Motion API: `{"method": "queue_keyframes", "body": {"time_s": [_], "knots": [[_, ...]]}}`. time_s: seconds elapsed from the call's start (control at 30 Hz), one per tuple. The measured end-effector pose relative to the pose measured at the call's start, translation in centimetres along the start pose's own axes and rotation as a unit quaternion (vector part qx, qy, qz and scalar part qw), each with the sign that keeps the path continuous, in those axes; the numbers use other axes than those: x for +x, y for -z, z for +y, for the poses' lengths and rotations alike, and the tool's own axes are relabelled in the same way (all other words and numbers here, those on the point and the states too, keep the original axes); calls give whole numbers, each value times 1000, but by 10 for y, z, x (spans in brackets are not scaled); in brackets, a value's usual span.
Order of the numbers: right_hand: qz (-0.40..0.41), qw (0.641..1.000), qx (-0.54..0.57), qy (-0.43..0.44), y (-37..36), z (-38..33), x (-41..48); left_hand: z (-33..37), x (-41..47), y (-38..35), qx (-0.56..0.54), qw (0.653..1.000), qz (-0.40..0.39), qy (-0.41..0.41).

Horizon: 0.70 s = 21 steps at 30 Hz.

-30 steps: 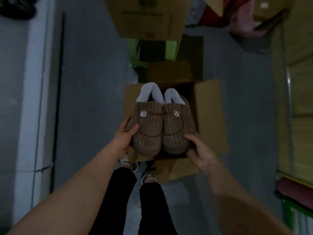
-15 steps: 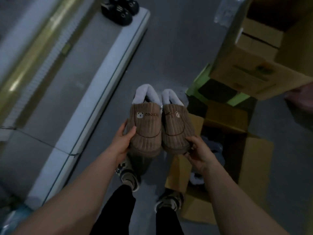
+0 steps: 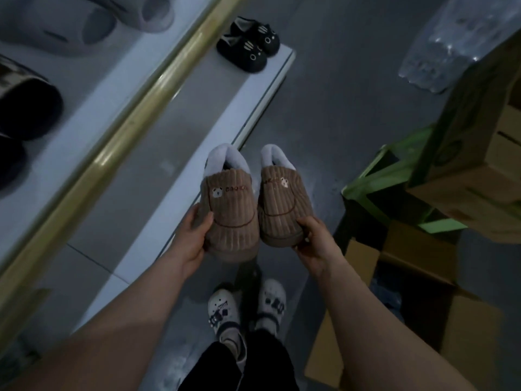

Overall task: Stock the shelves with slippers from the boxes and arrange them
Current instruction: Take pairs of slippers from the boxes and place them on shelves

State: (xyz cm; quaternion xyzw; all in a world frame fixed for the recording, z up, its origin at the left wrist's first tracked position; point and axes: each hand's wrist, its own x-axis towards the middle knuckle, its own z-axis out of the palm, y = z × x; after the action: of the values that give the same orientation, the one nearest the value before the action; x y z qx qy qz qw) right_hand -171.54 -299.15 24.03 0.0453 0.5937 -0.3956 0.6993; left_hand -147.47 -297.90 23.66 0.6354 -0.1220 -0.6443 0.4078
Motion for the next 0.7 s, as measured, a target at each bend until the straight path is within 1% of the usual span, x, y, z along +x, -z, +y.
{"method": "queue_keyframes", "body": {"time_s": [0.13, 0.27, 0.37, 0.53, 0.6, 0.7], "knots": [[-5, 1000, -24, 0, -14, -33, 39, 10, 37, -21, -22, 1000, 16, 4], [-17, 999, -38, -22, -29, -74, 81, 22, 79, -48, -50, 998, 32, 20], [-29, 998, -40, -34, -44, -110, 122, 38, 112, -77, -63, 997, 51, 13], [-72, 995, -70, 5, -82, -162, 201, 55, 191, -109, -98, 990, 101, -1], [-85, 993, -84, 22, -100, -174, 235, 61, 229, -112, -103, 989, 102, -13], [-102, 990, -82, 51, -127, -182, 286, 67, 291, -103, -109, 990, 85, -24]]}}
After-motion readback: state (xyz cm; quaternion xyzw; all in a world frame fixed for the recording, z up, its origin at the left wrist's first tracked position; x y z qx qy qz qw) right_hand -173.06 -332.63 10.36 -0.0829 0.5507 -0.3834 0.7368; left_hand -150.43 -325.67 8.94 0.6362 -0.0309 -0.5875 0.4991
